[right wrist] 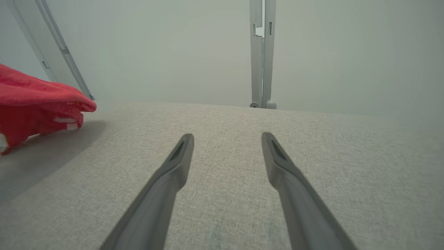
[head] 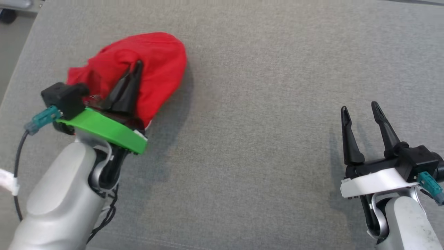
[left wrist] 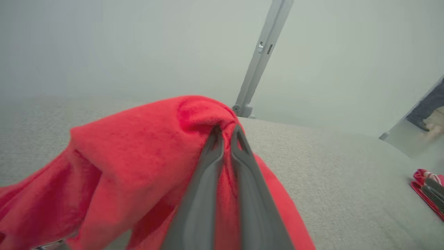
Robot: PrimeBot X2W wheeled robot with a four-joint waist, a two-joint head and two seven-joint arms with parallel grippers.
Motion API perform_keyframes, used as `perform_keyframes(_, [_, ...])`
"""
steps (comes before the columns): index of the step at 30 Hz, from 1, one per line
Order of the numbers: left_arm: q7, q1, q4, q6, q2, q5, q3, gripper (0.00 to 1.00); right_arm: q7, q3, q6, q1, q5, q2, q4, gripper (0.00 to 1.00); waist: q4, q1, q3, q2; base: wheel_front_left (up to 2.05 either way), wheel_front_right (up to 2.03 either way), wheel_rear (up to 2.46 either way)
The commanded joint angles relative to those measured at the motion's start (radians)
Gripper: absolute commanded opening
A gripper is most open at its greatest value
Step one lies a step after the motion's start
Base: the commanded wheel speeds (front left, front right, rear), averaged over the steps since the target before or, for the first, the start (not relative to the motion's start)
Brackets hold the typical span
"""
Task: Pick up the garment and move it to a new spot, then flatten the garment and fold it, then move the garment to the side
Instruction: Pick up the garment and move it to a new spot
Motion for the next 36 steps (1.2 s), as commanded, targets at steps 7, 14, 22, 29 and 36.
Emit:
perform_keyframes(7, [0.101, -0.023, -0.268, 0.076, -0.112, -0.037, -0.05, 0.0, -0.002, 0.0, -0.001, 0.04, 0.026, 0.025, 0.005, 1.0, -0.18, -0.0001, -0.113, 0.0, 0.0, 0.0, 0.0])
perform_keyframes(14, [0.16, 0.071, -0.473, 0.221, -0.286, -0.277, -0.007, 0.0, -0.002, 0.004, -0.001, 0.044, 0.044, 0.031, 0.004, 1.0, -0.292, -0.0001, -0.109, 0.0, 0.0, 0.0, 0.0])
perform_keyframes(22, [0.14, 0.199, -0.397, 0.406, -0.337, -0.659, 0.071, 0.0, -0.002, 0.015, -0.001, 0.03, 0.087, 0.032, 0.009, 1.0, -0.38, -0.0001, -0.072, 0.0, 0.0, 0.0, 0.0])
perform_keyframes(29, [0.083, 0.166, -0.094, 0.398, -0.331, -0.711, 0.102, 0.0, -0.002, 0.028, -0.001, 0.02, 0.096, 0.032, 0.017, 1.0, -0.399, -0.0001, -0.061, 0.0, 0.0, 0.0, 0.0])
perform_keyframes(36, [0.119, 0.129, 0.099, 0.326, -0.322, -0.686, 0.075, 0.0, -0.002, 0.034, -0.001, 0.035, 0.089, 0.031, 0.028, 1.0, -0.387, -0.0001, -0.079, 0.0, 0.0, 0.0, 0.0])
